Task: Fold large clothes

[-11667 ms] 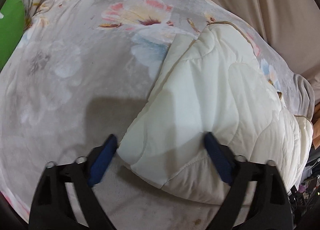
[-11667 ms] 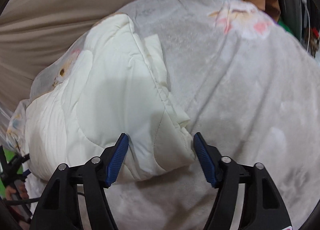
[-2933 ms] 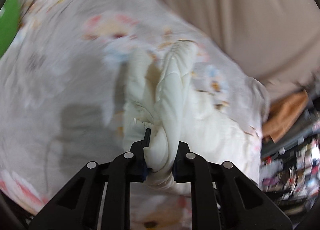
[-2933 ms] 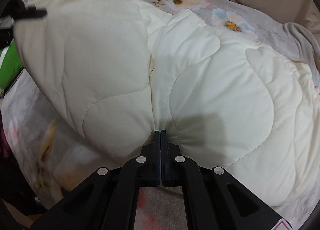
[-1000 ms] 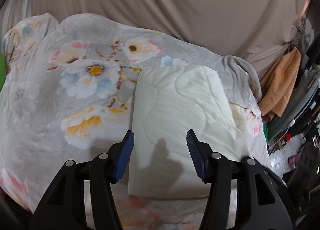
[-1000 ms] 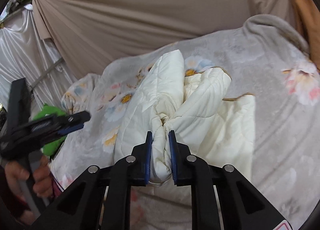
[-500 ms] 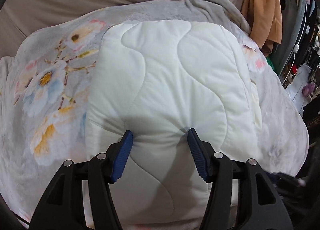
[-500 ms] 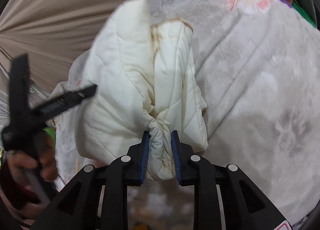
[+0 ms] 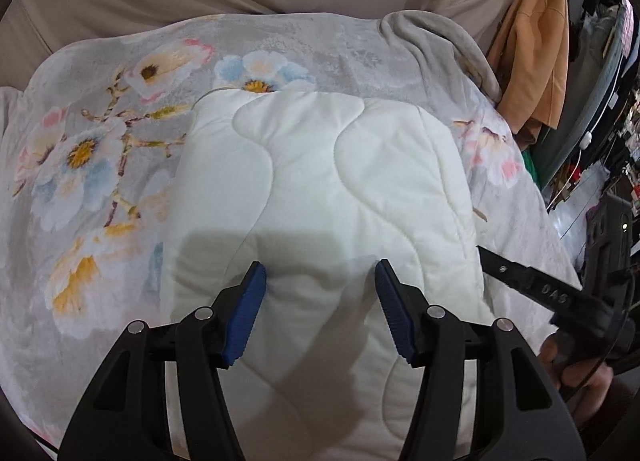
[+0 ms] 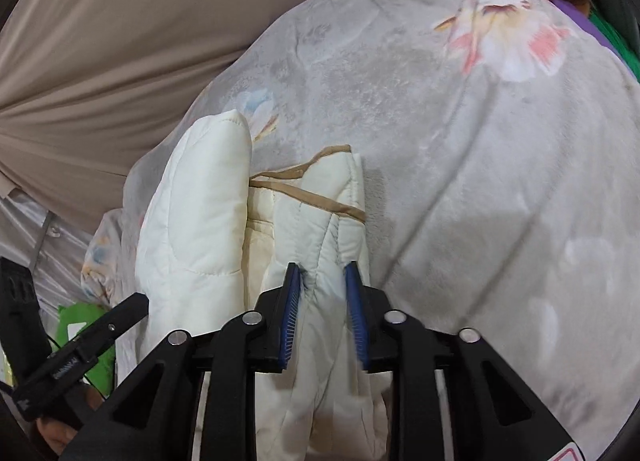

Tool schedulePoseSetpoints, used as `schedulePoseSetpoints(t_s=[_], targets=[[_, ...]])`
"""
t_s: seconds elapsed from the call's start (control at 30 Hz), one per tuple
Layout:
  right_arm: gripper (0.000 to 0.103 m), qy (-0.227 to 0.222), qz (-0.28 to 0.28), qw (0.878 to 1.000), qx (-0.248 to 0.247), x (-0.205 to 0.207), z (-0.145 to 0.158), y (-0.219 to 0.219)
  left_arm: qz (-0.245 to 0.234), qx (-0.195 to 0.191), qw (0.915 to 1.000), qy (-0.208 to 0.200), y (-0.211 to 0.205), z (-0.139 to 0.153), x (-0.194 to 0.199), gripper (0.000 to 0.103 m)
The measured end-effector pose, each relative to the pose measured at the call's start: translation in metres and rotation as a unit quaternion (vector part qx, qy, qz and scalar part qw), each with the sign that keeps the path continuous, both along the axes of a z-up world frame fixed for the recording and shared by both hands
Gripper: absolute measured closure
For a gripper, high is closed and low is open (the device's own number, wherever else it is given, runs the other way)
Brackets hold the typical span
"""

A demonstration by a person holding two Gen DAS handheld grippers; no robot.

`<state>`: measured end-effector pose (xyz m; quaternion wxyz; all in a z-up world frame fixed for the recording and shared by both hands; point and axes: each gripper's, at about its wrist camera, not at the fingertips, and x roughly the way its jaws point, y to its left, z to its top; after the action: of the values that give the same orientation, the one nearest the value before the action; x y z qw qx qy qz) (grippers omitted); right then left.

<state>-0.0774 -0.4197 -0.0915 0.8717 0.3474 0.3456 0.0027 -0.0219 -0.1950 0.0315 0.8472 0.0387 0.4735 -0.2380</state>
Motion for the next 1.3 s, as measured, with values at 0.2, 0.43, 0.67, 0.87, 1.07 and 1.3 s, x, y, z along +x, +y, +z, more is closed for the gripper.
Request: schedulePoseSetpoints(t_s=[0.2,0.43,0.67,0.87,1.07,1.3], targets=[[0.094,-0.047,0.050,0.990,-0.123,0.032,0.048,0.031,-0.002,-0.009,0.9998,0.019,-0.003,-0.011,0.004,0.050],[0.095,0.037,0.075,0.990,-0.117,0.083,-0.008,0.020,-0.009,0.025,0.9996,0.010,-0.015,-0.025,0.000,0.050],[0.082,-0.039,0.016,0.994,-0.105,0.001,0.055,0.010,-0.002,0.026,0.9996,0.014,-0.016,-0.025,-0.001,0.050],[0.065,0.003,0.066,0.997,-0.024,0.019,0.022,0.035,0.003,-0.002,0.9998,0.017,-0.006,-0.007,-0.006,0.050],[0.097,-0.057,0.042,0.996,-0.048,-0.027,0.045,0.038,0.013,-0.016,0.9998,0.007,0.013,0.016,-0.016,0.050],[0.098,0.032,0.012,0.997,-0.070,-0.036,-0.032,0.030,-0.015,0.038,0.9990,0.017,-0.007,-0.022,-0.030,0.051]])
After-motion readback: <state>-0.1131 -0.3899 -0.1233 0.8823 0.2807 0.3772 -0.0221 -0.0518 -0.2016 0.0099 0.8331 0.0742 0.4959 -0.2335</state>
